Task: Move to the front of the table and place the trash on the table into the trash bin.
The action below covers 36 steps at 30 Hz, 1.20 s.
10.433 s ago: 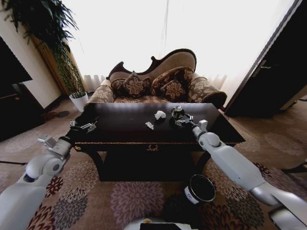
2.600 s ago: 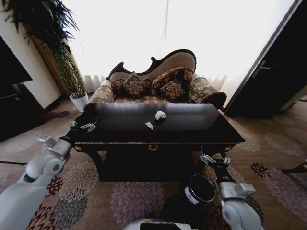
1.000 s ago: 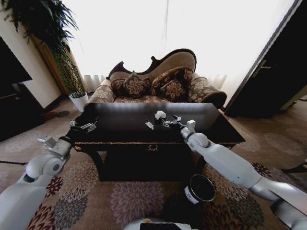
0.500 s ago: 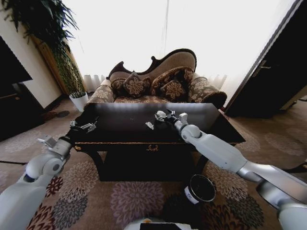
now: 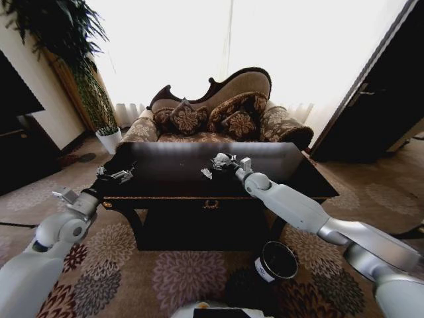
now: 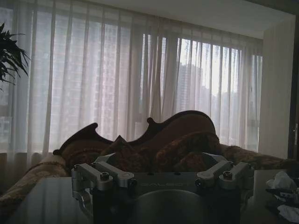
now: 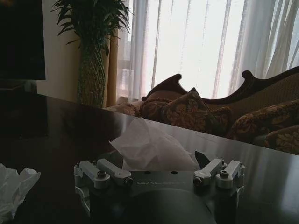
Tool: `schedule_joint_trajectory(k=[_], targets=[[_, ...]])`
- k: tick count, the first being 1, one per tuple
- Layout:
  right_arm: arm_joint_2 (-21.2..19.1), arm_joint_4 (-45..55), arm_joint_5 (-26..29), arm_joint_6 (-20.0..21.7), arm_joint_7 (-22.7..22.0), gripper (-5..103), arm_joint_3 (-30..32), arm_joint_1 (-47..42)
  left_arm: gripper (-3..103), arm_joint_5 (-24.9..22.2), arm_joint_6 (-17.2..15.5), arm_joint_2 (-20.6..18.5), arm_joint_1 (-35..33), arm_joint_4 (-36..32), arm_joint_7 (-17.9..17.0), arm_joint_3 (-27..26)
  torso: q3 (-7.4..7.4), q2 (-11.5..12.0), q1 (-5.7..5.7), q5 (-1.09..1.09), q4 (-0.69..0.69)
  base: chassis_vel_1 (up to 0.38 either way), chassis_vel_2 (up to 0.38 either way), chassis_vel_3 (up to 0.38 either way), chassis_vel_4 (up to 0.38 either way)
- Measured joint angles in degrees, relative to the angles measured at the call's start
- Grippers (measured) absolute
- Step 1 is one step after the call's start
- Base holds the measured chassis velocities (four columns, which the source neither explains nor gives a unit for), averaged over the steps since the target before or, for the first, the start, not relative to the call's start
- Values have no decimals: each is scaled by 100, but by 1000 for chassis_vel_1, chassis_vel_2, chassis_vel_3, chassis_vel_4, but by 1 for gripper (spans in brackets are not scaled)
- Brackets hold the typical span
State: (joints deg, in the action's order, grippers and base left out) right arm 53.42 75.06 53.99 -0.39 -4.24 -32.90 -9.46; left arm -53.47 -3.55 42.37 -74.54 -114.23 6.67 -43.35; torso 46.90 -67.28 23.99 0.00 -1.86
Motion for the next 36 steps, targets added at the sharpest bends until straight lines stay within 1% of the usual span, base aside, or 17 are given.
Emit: schedule_joint_trajectory(k=[2,3,4,5,6,7,8,9,11,12,13,14,18,20,24,28,36], targets=[[2,-32,-8,-20,20,86,-1,1,100,0,0,0,0,0,0,0,0,0,0,0,0,0,0,0,0],[2,-32,-8,-20,20,86,-1,1,100,0,0,0,0,0,0,0,0,0,0,0,0,0,0,0,0],[2,-39,-10,-25,26,80,-1,1,100,0,0,0,0,0,0,0,0,0,0,0,0,0,0,0,0],[2,-40,-12,-29,30,80,0,1,100,0,0,0,0,0,0,0,0,0,0,0,0,0,0,0,0],[1,-43,-16,-36,36,69,0,-2,100,0,0,0,0,0,0,0,0,0,0,0,0,0,0,0,0],[1,-44,-17,-38,37,69,0,-4,100,0,0,0,0,0,0,0,0,0,0,0,0,0,0,0,0],[1,-44,-20,-41,37,63,5,-14,100,0,0,0,0,0,0,0,0,0,0,0,0,0,0,0,0],[1,-44,-20,-41,37,63,5,-14,100,0,0,0,0,0,0,0,0,0,0,0,0,0,0,0,0],[-3,-41,-24,-43,38,52,19,-33,100,0,0,0,0,0,0,0,0,0,0,0,0,0,0,0,0],[-9,-28,-27,-43,38,52,22,-39,100,0,0,0,0,0,0,0,0,0,0,0,0,0,0,0,0],[-17,-12,-31,-43,38,47,23,-44,100,0,0,0,0,0,0,0,0,0,0,0,0,0,0,0,0],[-17,-12,-31,-43,38,47,23,-44,100,0,0,0,0,0,0,0,0,0,0,0,0,0,0,0,0],[-36,38,-42,-44,37,25,46,-74,100,0,0,0,0,0,0,0,0,0,0,0,0,0,0,0,0],[-41,45,-44,-44,36,25,48,-80,100,1,0,0,0,0,0,0,0,0,0,0,0,0,0,0,0],[-70,102,-50,-48,20,5,76,-103,100,0,0,0,0,0,0,0,0,0,0,0,0,0,0,0,0],[-79,131,-50,-49,9,1,99,-118,100,0,0,0,0,0,0,0,0,0,0,0,0,0,0,0,0],[-146,330,-30,-39,-58,1,170,-174,100,0,0,0,0,0,0,0,0,0,0,0,0,0,0,0,0]])
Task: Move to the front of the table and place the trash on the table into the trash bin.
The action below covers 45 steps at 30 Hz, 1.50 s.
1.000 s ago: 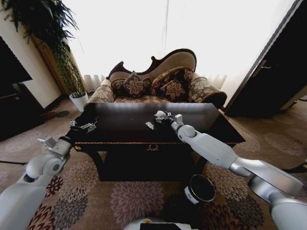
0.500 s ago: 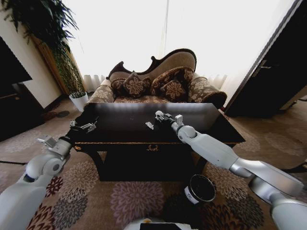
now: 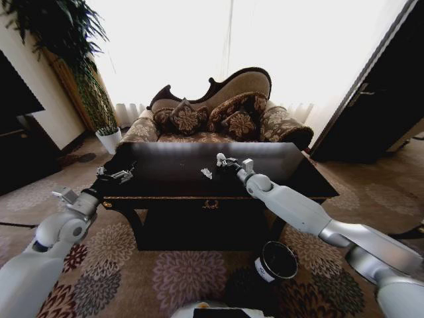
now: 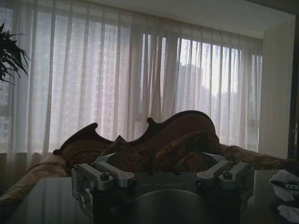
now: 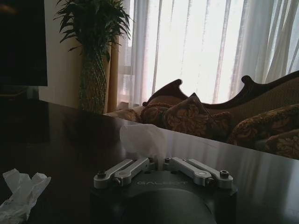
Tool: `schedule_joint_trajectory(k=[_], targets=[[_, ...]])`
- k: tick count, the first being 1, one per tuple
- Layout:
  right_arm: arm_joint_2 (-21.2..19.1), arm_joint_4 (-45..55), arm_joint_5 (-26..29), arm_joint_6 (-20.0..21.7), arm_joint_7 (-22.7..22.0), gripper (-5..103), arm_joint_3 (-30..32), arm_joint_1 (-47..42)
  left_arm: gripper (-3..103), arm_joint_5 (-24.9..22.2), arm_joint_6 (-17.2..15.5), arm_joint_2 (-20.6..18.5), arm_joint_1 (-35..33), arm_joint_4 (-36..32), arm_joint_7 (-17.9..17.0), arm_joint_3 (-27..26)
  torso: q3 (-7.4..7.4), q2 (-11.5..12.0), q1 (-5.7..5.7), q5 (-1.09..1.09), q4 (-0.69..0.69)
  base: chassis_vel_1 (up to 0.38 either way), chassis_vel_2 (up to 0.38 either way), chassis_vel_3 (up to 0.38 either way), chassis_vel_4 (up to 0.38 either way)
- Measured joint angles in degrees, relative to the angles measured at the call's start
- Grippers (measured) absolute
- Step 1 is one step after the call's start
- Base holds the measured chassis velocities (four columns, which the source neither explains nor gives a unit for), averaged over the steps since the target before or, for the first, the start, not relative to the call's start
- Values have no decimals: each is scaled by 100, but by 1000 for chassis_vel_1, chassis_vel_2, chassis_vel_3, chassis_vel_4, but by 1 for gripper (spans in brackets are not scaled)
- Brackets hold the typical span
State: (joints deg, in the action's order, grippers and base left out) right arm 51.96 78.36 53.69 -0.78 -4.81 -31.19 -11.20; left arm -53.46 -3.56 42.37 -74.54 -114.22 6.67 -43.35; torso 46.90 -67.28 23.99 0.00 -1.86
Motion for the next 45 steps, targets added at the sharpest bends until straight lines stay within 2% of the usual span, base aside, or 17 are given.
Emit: schedule_joint_trajectory(k=[10,14,15,20,21,24,25,26,29,31,32,35,45], targets=[[-409,613,67,77,-114,1,726,-622,100,0,0,0,0,0,0,0,0,0,0,-1,1,0,0,0,0],[-712,1151,50,135,-184,1,1432,-1421,100,0,0,0,0,0,1,0,0,0,0,-2,-1,0,0,0,0],[-712,1151,50,135,-184,1,1432,-1421,100,0,0,0,0,0,1,0,0,0,0,-2,-1,0,0,0,0],[-1197,2190,-1,258,-280,1,2698,-2526,100,0,0,0,0,0,-1,0,-1,0,0,1,0,0,0,0,0],[-1197,2190,-1,258,-280,1,2698,-2526,100,0,0,0,0,0,-1,0,-1,0,0,1,0,0,0,0,0],[-1371,2543,-56,253,-271,1,3466,-3200,100,0,0,0,0,0,-1,0,-1,-1,0,1,1,0,0,0,0],[-1427,2687,-75,245,-254,1,3892,-3655,100,0,0,0,0,0,-2,0,-1,-1,0,0,1,0,0,0,0],[-1427,2687,-75,245,-254,1,3892,-3655,100,0,0,0,0,0,-2,0,-1,-1,0,0,1,0,0,0,0],[-1478,2922,-132,186,-204,1,4579,-4357,100,0,0,0,0,0,-1,0,-1,0,0,-1,-3,0,0,0,0],[-1453,3050,-219,114,-177,1,5030,-4825,100,0,0,0,0,0,0,1,-1,-1,-1,0,-1,0,0,0,0],[-1453,3050,-219,114,-177,1,5030,-4825,100,0,0,0,0,0,0,1,-1,-1,-1,0,-1,0,0,0,0],[-1116,3337,-425,28,-137,1,5804,-5680,100,0,0,0,0,0,0,0,-1,-1,-1,-1,-1,0,0,0,0],[-352,3673,-789,-85,-109,1,6718,-6644,100,0,0,0,0,0,0,0,0,-1,0,0,0,0,0,0,0]])
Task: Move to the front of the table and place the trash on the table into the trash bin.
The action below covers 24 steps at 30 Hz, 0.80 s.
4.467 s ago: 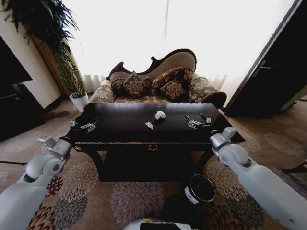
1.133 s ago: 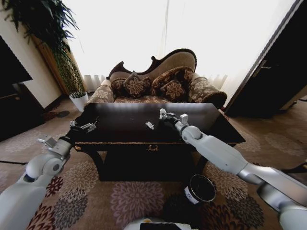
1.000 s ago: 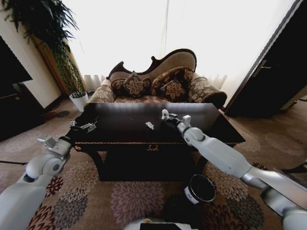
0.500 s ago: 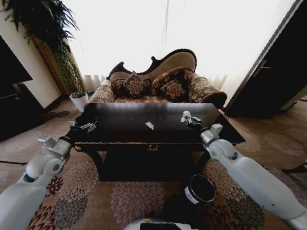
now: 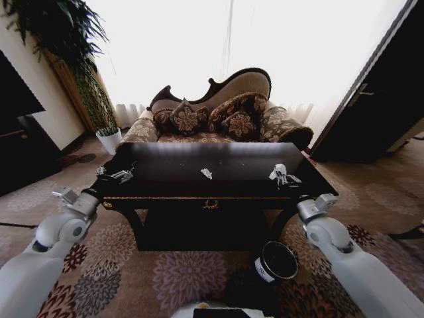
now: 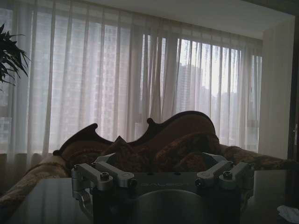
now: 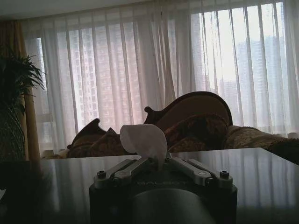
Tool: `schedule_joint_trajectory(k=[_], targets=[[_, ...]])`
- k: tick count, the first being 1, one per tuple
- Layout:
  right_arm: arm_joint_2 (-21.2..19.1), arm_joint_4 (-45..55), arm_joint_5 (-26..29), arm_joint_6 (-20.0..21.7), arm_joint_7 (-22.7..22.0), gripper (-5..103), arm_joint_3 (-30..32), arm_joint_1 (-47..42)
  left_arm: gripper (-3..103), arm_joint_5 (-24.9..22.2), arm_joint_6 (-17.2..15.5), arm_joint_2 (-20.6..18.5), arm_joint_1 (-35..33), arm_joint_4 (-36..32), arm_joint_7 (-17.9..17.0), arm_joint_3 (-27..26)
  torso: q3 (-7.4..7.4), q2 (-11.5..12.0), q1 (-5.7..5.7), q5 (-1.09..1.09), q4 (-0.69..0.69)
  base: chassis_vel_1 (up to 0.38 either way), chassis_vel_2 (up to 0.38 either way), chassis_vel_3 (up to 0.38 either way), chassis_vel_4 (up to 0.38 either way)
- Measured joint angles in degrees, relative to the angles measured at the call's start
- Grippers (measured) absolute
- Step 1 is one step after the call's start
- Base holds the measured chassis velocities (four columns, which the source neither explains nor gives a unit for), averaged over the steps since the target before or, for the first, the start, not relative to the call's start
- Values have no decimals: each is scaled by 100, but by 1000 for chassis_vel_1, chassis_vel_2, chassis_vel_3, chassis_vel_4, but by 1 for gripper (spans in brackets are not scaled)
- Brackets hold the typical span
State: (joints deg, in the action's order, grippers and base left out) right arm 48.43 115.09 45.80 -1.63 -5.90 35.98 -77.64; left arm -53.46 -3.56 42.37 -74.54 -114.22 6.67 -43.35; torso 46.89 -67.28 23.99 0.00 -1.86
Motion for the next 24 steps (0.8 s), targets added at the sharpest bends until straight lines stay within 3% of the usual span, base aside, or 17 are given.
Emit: schedule_joint_trajectory(k=[8,17,24], targets=[[684,-102,-342,-272,312,1,877,-821,100,0,0,0,0,0,0,0,0,0,0,0,0,0,0,0,0],[1530,-543,-825,-720,631,1,1143,-1368,100,0,0,0,0,0,0,0,-1,0,0,-1,0,0,0,0,0],[1657,-979,-863,-949,778,1,1189,-1520,100,0,0,0,0,0,0,0,0,0,1,1,0,0,0,0,0]])
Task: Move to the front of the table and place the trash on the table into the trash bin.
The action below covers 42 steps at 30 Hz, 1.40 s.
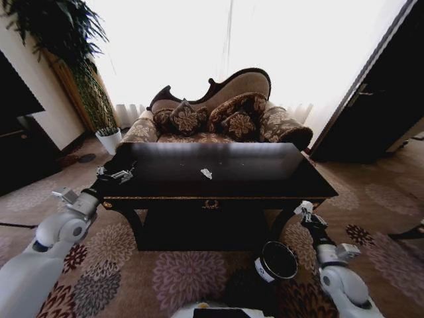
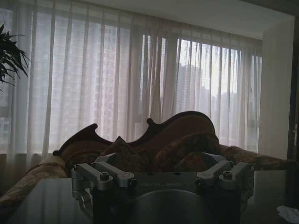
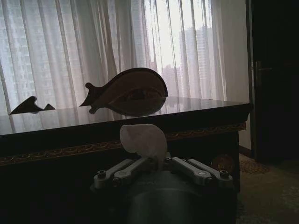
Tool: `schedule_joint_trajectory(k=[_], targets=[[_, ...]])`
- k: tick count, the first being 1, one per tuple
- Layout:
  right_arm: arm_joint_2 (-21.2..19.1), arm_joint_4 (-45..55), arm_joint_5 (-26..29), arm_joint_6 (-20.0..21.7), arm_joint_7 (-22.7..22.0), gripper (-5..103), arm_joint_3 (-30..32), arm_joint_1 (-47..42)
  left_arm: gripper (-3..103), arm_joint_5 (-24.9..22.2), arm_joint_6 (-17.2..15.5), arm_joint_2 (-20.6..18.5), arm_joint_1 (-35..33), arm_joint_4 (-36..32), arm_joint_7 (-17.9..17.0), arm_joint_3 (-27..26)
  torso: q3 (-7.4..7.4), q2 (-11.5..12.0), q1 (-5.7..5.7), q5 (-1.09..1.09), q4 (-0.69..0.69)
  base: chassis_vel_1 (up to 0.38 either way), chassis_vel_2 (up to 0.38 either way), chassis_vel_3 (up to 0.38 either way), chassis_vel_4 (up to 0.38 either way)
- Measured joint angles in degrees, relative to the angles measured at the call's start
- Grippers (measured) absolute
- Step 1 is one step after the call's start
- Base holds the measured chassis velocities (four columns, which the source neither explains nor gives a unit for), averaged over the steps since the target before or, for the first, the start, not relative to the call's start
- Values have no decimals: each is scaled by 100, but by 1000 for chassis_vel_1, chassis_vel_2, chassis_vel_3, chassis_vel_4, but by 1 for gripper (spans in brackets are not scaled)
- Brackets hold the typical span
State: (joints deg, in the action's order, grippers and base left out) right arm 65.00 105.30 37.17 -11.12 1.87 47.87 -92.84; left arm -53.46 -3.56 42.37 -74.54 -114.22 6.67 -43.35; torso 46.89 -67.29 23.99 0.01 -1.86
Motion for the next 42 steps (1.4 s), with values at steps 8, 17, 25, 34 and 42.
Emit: schedule_joint_trajectory(k=[8,17,25,34,42], targets=[[240,-1284,-424,-360,166,1,-432,266,100,0,0,0,0,0,0,0,0,0,0,-1,-1,0,0,0,0],[167,-3184,-527,-523,255,1,-1006,1149,100,0,0,0,0,0,0,0,0,1,1,-3,0,0,0,0,0],[140,-4469,-557,-536,331,1,-1307,1744,100,0,0,0,0,0,0,0,1,1,0,-1,1,0,0,0,0],[121,-5766,-764,-699,406,1,-1551,2597,100,0,0,0,0,0,0,0,0,1,0,-1,1,0,0,0,0],[128,-6330,-806,-723,403,1,-1630,2958,100,0,0,0,0,0,0,0,1,1,1,-1,0,0,0,0,0]])
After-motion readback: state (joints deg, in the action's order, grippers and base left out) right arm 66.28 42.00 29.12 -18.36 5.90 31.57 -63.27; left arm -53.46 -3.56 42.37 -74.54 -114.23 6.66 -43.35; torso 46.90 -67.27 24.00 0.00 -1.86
